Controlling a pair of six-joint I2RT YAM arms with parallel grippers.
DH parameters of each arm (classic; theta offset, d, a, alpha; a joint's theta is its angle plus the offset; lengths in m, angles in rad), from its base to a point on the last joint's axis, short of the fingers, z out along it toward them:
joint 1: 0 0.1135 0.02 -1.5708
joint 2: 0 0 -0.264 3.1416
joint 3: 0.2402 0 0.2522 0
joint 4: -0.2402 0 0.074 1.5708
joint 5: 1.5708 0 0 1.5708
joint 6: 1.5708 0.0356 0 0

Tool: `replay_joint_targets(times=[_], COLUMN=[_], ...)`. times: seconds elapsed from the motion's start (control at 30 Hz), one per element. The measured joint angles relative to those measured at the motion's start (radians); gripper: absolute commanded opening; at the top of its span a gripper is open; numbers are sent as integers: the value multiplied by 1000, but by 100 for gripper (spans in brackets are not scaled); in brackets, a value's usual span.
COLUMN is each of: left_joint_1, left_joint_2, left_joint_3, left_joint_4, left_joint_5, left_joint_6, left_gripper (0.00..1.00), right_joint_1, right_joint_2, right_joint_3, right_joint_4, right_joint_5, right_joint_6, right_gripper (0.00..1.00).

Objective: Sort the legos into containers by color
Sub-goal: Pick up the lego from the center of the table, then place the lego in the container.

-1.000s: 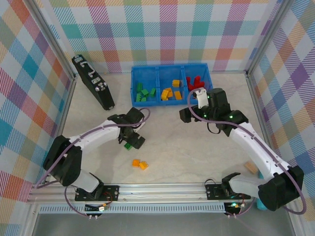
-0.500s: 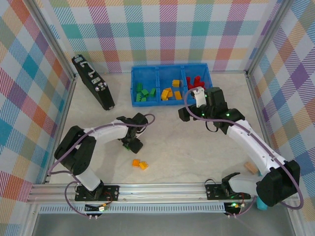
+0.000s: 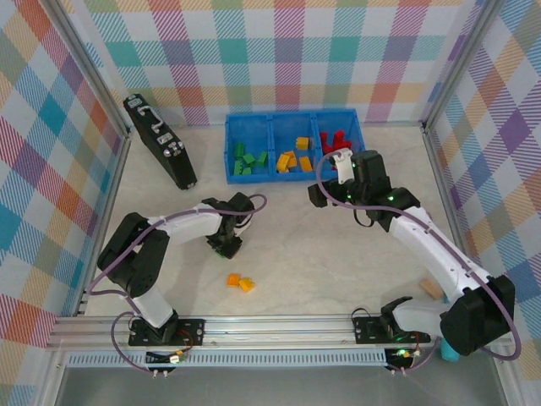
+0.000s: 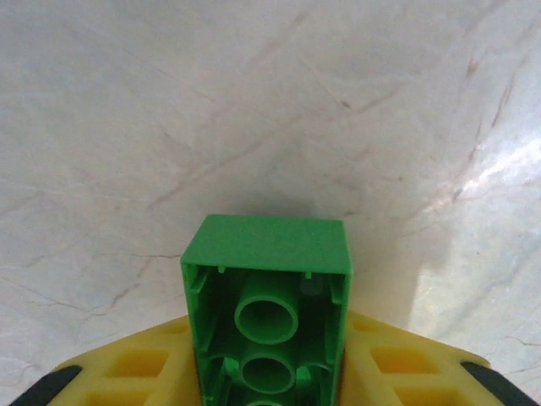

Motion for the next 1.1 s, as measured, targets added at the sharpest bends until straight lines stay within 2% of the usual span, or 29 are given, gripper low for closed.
replay_joint_targets(times=[0.13,0.23,0.47,0.73,0.93,1.03,1.1], left_joint_1=[39,79,137,163,190,195,196], left_joint_2=[7,48,254,451,544,550,550], left_joint_3=[134,282,611,795,892,899,900], left_joint_4=[-12,15,87,155,177,187,201], left_joint_5=[-1,-2,-20,-14,1,12,18], left_joint_6=[-2,-3,-3,-24,-46,-52,-54], left_gripper=[31,31,32,32,55,64,68], right_joint_1=[0,0,0,0,11,69,140], right_joint_2=[-14,-39,-78,-103,-132,-141,-139], right_joint_3=[-11,-28,-63,-103,-196,-246,-268], right_joint_4=[1,0,-1,-9,27,48,63], right_joint_5=[0,-1,-2,-41,-134,-172,-189], right_joint_6=[0,1,10,35,53,53,50], right_gripper=[99,99,99,99,99,99,99])
